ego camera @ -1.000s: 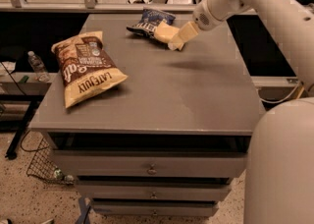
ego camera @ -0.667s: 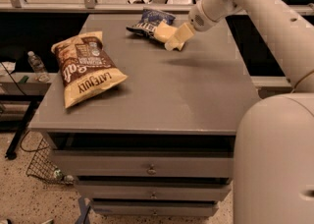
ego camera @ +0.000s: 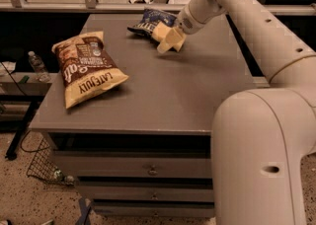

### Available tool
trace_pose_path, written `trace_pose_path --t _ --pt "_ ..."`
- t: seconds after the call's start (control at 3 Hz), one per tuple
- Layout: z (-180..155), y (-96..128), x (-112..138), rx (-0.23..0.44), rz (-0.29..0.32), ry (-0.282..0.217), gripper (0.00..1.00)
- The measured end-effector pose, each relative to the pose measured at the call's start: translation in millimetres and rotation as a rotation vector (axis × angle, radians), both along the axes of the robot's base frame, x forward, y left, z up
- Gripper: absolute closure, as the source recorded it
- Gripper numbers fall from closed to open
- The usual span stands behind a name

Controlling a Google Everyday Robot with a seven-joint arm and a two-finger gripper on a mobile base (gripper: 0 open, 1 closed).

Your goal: Pick sponge

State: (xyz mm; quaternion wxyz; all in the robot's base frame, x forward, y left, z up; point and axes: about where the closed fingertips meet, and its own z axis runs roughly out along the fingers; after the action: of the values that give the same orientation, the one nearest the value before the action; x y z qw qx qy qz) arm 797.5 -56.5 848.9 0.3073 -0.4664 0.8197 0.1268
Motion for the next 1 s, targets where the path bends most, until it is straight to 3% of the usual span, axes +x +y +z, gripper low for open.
trace_pose_path --t 0.33,0.67,1.0 --pt "-2.0 8.2 1.3 -0.007 0.028 0.009 0.47" --pt "22.7 2.7 -1.2 0.015 0.038 -0.046 0.76" --pt "67.8 -22.5 -21.6 0.019 0.030 -0.149 0.98"
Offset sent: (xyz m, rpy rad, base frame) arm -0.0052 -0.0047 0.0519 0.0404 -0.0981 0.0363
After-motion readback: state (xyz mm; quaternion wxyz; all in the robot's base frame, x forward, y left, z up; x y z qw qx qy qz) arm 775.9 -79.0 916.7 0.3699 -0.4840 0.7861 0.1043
